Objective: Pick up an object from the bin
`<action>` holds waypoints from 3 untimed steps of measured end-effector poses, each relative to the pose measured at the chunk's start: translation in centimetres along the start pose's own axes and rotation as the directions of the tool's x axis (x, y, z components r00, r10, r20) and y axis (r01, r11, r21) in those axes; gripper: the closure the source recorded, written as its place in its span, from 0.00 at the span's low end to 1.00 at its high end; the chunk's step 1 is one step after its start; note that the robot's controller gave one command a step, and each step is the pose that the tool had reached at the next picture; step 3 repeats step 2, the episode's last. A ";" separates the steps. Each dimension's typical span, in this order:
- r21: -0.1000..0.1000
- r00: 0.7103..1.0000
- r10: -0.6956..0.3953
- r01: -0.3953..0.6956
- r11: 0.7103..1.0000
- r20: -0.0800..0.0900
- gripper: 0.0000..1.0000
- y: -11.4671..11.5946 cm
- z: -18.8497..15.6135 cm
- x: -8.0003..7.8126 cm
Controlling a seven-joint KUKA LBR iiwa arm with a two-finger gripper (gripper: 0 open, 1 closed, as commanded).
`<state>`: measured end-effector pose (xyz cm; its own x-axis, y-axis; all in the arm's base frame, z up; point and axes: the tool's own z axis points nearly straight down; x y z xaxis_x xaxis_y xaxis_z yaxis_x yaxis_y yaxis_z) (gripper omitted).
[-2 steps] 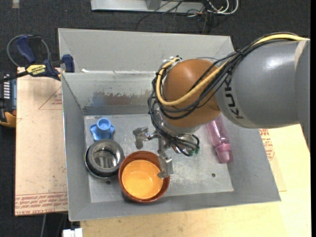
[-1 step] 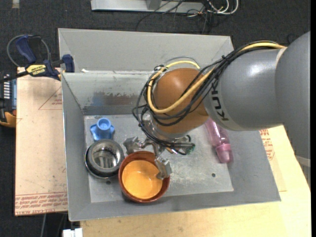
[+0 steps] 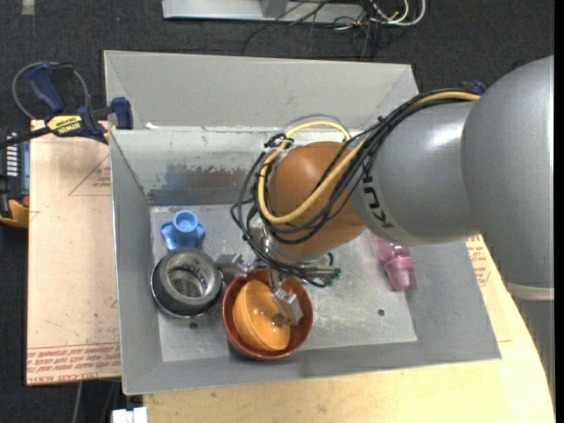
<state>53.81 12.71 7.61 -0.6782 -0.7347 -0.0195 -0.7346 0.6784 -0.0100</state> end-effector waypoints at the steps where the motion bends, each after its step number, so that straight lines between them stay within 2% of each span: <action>1: 0.000 0.935 -0.355 0.355 0.935 0.010 1.00 1.0 -0.1 -0.3; 3: 0.000 0.935 -0.355 0.355 0.935 0.010 1.00 1.0 -0.1 -0.3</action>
Offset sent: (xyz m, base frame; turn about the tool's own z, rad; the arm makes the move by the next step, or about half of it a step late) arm 0.0000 0.0000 0.0000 0.0000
